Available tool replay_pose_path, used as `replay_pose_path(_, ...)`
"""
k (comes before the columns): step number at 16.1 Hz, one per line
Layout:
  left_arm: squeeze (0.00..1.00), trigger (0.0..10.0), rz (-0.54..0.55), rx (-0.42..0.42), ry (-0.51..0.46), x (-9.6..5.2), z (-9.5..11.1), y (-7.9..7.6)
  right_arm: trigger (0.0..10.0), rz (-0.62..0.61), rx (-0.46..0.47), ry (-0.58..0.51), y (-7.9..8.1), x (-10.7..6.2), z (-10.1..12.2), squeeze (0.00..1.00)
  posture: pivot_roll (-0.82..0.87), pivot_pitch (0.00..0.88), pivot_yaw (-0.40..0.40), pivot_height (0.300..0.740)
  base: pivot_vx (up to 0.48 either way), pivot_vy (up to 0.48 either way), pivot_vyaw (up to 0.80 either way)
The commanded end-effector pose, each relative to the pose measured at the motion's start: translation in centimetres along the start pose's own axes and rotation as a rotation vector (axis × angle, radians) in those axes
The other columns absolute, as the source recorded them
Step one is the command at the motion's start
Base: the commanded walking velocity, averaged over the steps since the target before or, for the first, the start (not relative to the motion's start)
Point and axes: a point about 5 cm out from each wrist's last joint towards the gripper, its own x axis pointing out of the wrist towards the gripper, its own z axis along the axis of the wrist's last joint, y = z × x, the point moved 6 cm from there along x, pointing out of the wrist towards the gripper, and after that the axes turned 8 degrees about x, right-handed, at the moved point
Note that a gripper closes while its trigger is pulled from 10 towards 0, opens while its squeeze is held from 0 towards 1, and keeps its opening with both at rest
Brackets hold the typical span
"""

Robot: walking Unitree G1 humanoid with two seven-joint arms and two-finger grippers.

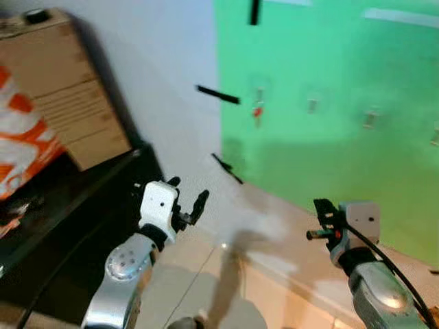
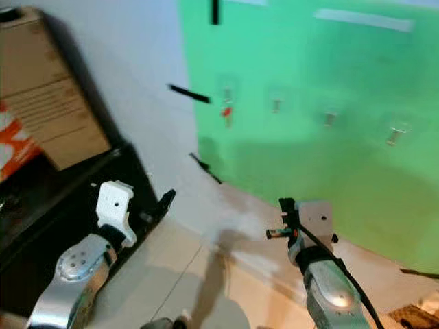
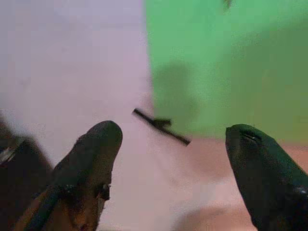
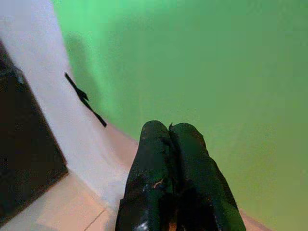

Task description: Hang keys on a hook

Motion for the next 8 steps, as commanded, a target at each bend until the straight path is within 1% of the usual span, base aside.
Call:
replay_pose_path(1, 0.86, 10.0, 0.043, 0.006, 0.005, -0.3, 0.3, 1.0, 10.0, -0.009, -0.005, -0.009, 0.5, 0.6, 0.0, 0.00, -0.15, 0.000, 0.081, 0.740, 0.000, 0.000, 0.00)
replay_pose_path(2, 0.86, 10.0, 0.048, -0.026, -0.016, -0.2, 0.8, 1.1, 10.0, 0.010, 0.002, -0.011, 0.9, 1.1, 0.2, 0.00, -0.15, 0.000, 0.074, 0.740, 0.000, 0.000, 0.00)
replay_pose_path(3, 0.87, 10.0, 0.027, -0.012, 0.025, 0.0, 0.4, 0.7, 10.0, 0.010, 0.012, -0.018, 0.9, 1.3, 0.6, 0.00, -0.14, 0.000, 0.062, 0.740, 0.000, 0.000, 0.00)
replay_pose_path(4, 0.89, 10.0, 0.031, -0.024, 0.064, 0.0, -0.2, 0.7, 10.0, 0.013, 0.010, -0.010, 0.7, 1.5, 0.5, 0.00, -0.12, 0.000, 0.048, 0.740, 0.000, 0.000, 0.00)
replay_pose_path(5, 0.86, 10.0, 0.006, -0.041, 0.052, -0.3, 0.1, 0.2, 10.0, 0.029, 0.029, 0.023, 0.5, 1.5, -0.1, 0.00, -0.11, 0.000, 0.032, 0.740, 0.000, 0.000, 0.54)
replay_pose_path(6, 0.82, 10.0, 0.005, -0.036, 0.015, -0.6, 0.8, 0.0, 10.0, 0.049, 0.049, 0.039, 0.6, 1.5, -0.3, 0.00, -0.10, 0.000, 0.019, 0.740, 0.000, 0.000, 0.56)
replay_pose_path(7, 0.40, 10.0, 0.077, -0.024, -0.006, -0.9, 1.0, 0.5, 10.0, 0.062, 0.038, 0.049, 0.6, 1.8, -0.6, 0.00, -0.07, 0.000, -0.005, 0.740, 0.000, 0.000, 0.00)
replay_pose_path(8, 0.07, 10.0, 0.099, -0.012, 0.004, -1.0, 0.8, 0.6, 10.0, 0.049, -0.005, 0.055, 0.5, 2.4, -0.7, 0.00, -0.07, 0.000, -0.022, 0.740, 0.000, 0.000, 0.80)
